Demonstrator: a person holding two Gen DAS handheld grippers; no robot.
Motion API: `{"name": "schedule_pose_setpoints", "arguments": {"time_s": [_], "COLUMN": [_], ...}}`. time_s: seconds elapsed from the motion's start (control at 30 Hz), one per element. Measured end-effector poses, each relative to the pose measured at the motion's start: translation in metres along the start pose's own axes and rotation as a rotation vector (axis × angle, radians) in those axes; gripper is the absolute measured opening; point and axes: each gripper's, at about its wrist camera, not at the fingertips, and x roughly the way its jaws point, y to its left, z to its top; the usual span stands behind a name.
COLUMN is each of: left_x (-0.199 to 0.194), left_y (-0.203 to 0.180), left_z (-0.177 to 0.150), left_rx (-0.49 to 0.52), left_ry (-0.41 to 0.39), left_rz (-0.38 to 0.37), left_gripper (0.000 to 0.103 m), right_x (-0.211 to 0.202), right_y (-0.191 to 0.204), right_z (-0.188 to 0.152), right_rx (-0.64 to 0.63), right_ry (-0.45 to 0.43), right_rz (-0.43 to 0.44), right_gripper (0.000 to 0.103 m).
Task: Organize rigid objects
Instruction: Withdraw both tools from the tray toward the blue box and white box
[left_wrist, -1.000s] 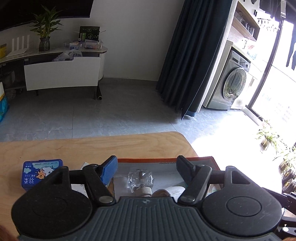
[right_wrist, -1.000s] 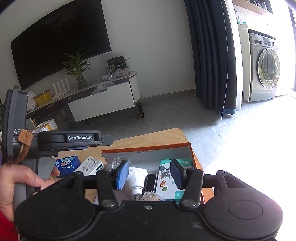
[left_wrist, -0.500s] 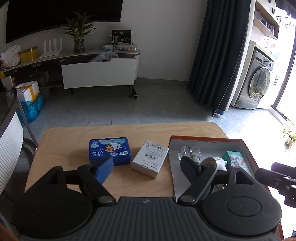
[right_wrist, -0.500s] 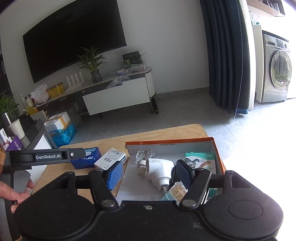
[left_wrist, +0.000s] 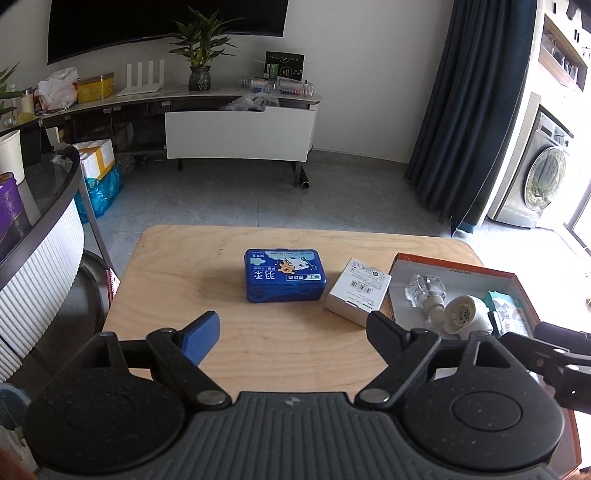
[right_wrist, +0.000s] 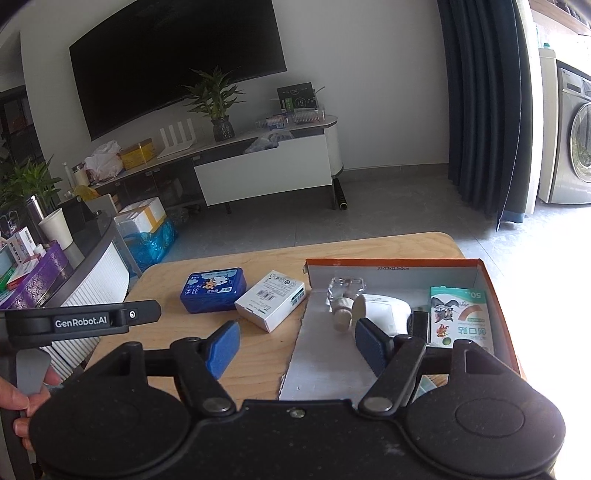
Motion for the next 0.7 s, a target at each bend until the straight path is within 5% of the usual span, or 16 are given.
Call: {"name": "schedule_pose_setpoints", "arguments": {"time_s": [0.7], "left_x": [0.016], "left_y": [0.030], "left_z": [0.001], "left_rx": [-0.002], "left_ry": [0.001], "left_rz": [0.000], "left_gripper": [0.091], "right_x": [0.027], "right_y": [0.034], "right_z": [0.001], "right_rx": [-0.035], "right_ry": [0.055], "right_rz": [0.034], "right_gripper": [0.083]}}
